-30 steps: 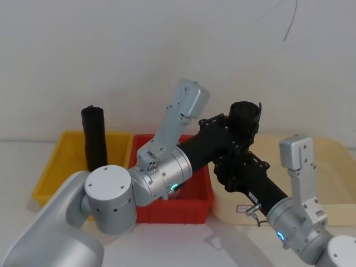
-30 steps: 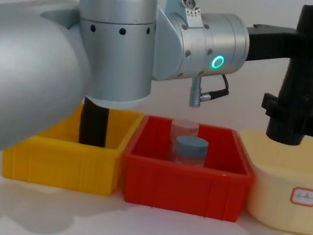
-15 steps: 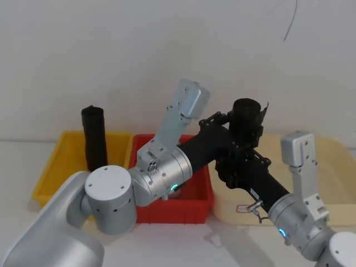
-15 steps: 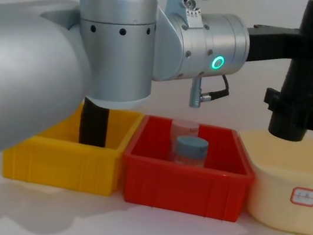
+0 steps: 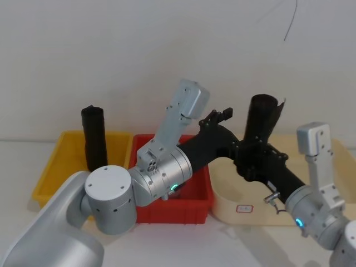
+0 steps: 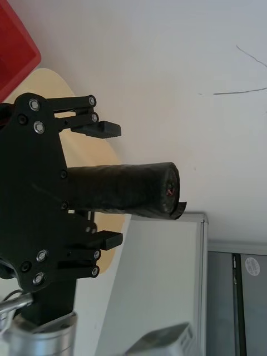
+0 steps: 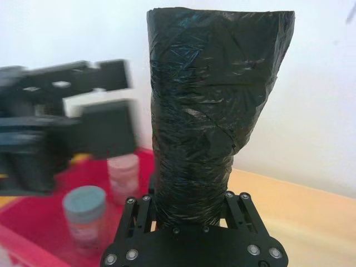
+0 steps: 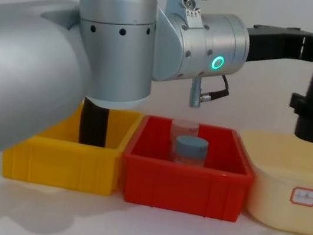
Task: Pick up the garbage bag with the one hand and transfer it to the other hand.
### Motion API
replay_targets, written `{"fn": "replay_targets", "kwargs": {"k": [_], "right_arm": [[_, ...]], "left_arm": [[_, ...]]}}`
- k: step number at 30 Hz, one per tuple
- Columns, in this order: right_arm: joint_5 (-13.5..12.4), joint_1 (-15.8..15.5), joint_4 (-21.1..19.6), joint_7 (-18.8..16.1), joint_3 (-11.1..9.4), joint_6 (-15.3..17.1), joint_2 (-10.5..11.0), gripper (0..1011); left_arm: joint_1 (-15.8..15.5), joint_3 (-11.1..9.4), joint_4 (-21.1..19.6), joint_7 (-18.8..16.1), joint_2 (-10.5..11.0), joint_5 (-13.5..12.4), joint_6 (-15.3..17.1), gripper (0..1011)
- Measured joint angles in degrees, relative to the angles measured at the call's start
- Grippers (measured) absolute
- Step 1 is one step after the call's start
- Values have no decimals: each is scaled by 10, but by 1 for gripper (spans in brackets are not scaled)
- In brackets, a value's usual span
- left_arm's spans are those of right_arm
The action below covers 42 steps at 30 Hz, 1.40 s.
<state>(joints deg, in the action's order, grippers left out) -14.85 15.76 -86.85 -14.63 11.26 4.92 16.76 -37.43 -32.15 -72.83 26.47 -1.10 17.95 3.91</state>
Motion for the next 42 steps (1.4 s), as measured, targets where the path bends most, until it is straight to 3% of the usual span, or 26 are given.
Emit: {"fn": "replay_targets", "kwargs": {"k": [13,24,25,30,35,42], "right_arm": [[-4,38,54,1,-37,31,27,549],[-4,49,72,4,-54,46,38,858],[-3,50,72,2,-54,47,38,913],[1,54,71,-5,-49,47,40,1001],[5,59,65,-15,-37,47,39,1001],[21,77,55,-30,-3,36,31,1002]], "left_arm": [[0,0,0,0,0,0,0,1001],[0,0,0,0,0,0,0,1001],[0,0,0,0,0,0,0,1002],[0,0,0,-1,1,0,0,1001],[3,3,-4,-12,4,-1,-1,1001],[13,15,-18,-41,15,-8,-1,1002]]}}
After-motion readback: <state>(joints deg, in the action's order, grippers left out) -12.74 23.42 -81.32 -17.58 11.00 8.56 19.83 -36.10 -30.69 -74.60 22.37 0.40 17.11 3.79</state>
